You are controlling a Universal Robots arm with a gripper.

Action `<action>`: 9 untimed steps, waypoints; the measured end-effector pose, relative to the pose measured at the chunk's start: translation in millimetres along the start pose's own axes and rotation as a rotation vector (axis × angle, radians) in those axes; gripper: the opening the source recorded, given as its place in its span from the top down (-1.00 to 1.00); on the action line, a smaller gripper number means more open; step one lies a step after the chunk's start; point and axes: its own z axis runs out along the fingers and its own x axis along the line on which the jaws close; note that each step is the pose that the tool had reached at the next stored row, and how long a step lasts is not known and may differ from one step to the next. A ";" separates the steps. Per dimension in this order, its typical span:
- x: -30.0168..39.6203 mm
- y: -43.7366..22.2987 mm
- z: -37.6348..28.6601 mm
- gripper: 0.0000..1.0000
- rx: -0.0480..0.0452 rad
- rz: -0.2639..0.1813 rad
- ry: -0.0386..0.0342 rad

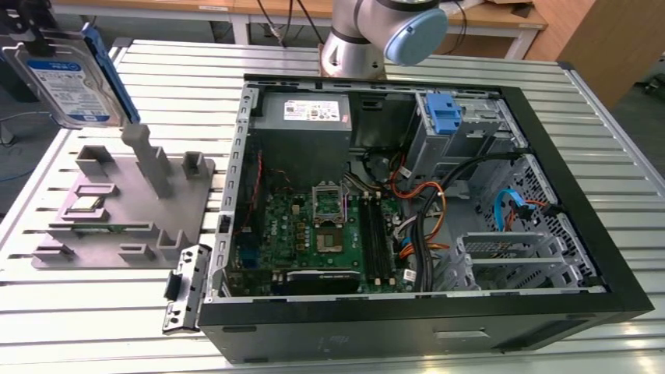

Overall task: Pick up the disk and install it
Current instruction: 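Pick up the disk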

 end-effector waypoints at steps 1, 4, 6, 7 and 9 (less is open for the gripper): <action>0.0 0.0 -0.2 0.30 0.0002 0.000 -0.0001; -0.1 0.0 -1.4 0.30 0.0002 0.000 -0.0001; -0.2 0.1 -2.3 0.30 0.0002 0.000 -0.0001; -0.2 0.1 -2.8 0.30 0.0002 0.000 -0.0001; -0.3 0.2 -4.0 0.30 0.0002 0.000 -0.0002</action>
